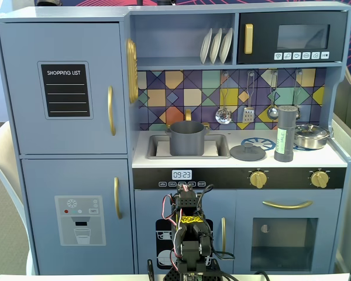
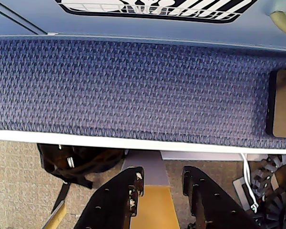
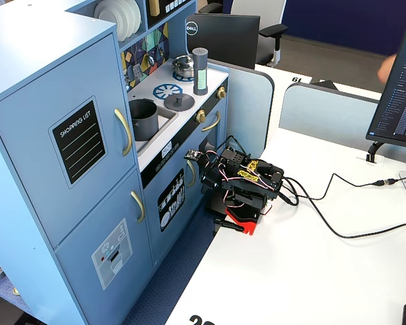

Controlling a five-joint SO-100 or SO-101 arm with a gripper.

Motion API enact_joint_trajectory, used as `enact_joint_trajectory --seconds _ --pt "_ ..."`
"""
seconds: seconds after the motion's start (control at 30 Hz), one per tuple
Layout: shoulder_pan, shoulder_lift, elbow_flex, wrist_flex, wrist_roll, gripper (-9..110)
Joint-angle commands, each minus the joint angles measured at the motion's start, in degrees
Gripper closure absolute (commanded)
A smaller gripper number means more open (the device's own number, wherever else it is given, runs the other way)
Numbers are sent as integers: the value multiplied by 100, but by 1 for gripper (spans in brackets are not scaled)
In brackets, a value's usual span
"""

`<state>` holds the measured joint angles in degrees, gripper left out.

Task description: Put salt in the gray recipient

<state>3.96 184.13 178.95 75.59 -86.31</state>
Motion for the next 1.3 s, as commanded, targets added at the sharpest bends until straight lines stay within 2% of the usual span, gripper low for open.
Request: enact_joint_trajectory --seconds 0.0,0.33,0.5,0.7,0.77,0.83,0.9,1.1,1.2,1.27 --pt "-105 35 -35 44 -158 101" --pt "-105 35 -35 44 -167 101" --pt "360 0 -229 35 -501 101" --pt "861 -1011 -2101 193 -747 101" --pt "1336 -1327 -2856 193 -756 101" --pt "1916 -1573 -3586 62 -158 101" --pt "2584 -1846 -4289 -88 -114 101" --pt "4166 -2479 -5607 -1494 -202 101" --pt "4553 -2892 -5810 -2681 -185 101" --pt "4658 -3208 -5906 -3401 -149 97"
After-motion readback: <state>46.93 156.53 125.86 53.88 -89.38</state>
